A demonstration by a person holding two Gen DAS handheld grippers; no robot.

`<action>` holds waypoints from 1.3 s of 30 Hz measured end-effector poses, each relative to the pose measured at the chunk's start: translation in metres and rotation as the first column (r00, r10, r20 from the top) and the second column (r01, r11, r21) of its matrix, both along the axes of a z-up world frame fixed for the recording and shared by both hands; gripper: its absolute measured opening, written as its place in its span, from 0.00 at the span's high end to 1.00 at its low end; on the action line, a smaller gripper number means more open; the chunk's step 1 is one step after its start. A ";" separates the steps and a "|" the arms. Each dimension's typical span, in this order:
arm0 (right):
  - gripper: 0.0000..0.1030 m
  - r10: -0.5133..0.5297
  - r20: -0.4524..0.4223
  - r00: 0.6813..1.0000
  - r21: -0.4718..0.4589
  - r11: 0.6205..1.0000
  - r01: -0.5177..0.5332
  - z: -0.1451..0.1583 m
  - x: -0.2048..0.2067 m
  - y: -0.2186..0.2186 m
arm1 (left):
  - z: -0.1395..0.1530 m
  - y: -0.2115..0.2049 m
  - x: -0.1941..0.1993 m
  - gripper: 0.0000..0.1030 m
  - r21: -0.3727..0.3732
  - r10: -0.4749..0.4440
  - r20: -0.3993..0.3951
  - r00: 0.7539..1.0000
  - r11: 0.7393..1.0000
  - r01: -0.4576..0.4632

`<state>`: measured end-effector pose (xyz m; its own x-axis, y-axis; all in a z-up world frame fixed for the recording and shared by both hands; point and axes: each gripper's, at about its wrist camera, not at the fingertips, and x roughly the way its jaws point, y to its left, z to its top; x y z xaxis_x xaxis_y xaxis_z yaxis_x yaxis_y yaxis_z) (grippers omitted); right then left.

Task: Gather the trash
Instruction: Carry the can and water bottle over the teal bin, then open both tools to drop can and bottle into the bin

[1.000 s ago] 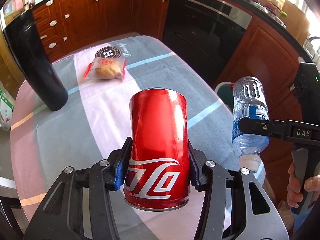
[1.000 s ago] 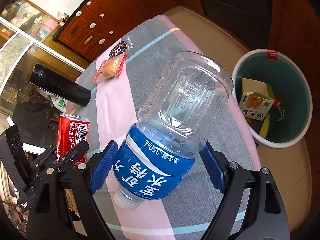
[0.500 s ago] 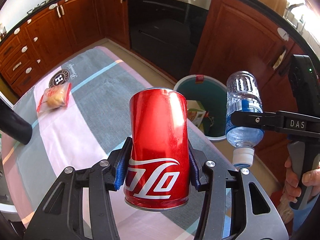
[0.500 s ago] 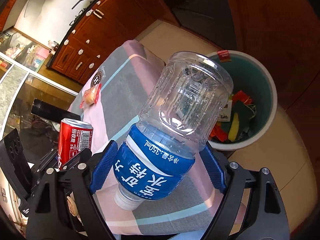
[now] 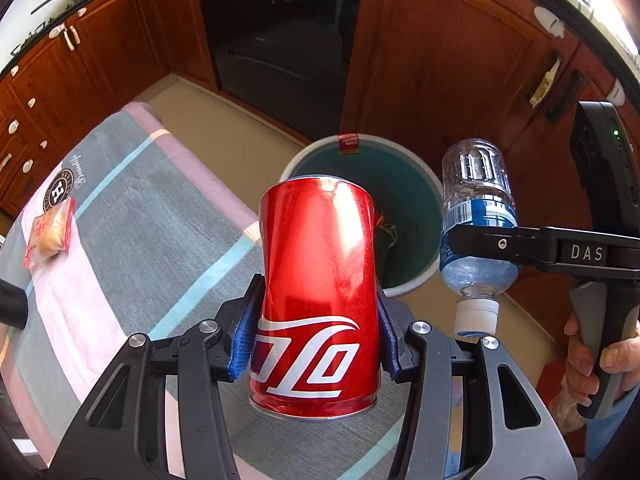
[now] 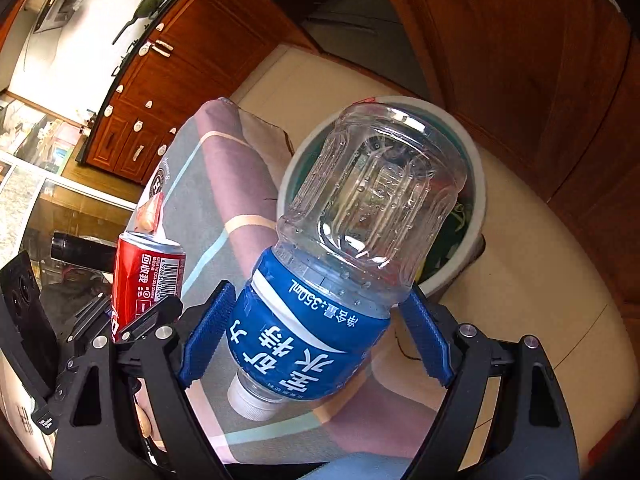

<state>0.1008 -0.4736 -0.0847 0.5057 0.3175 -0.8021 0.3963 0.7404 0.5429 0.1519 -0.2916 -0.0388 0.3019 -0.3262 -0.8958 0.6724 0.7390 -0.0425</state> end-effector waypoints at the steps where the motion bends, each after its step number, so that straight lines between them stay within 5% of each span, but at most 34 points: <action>1: 0.23 -0.003 -0.005 1.000 0.002 1.000 0.003 -0.002 0.000 -0.004 | -0.002 -0.005 0.001 0.51 0.005 -0.007 -0.003 1.000 1.000 0.007; 26: 0.23 -0.048 -0.069 0.996 0.013 0.999 0.049 -0.038 0.023 -0.043 | -0.052 -0.076 0.039 0.49 0.038 -0.089 -0.095 0.992 0.995 0.093; 28: 0.23 -0.049 -0.073 0.996 0.012 0.999 0.050 -0.040 0.023 -0.044 | -0.054 -0.079 0.040 0.37 0.044 -0.089 -0.086 0.992 0.995 0.093; 39: 0.22 -0.007 -0.114 0.994 0.043 0.999 0.011 -0.051 0.043 -0.041 | -0.046 -0.053 0.044 0.14 0.054 -0.037 -0.048 0.998 0.998 0.040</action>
<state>0.1436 -0.5146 -0.1356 0.4153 0.3490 -0.8401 0.4637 0.7133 0.5255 0.1963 -0.3444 -0.0845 0.2469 -0.2863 -0.9258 0.6986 0.7146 -0.0347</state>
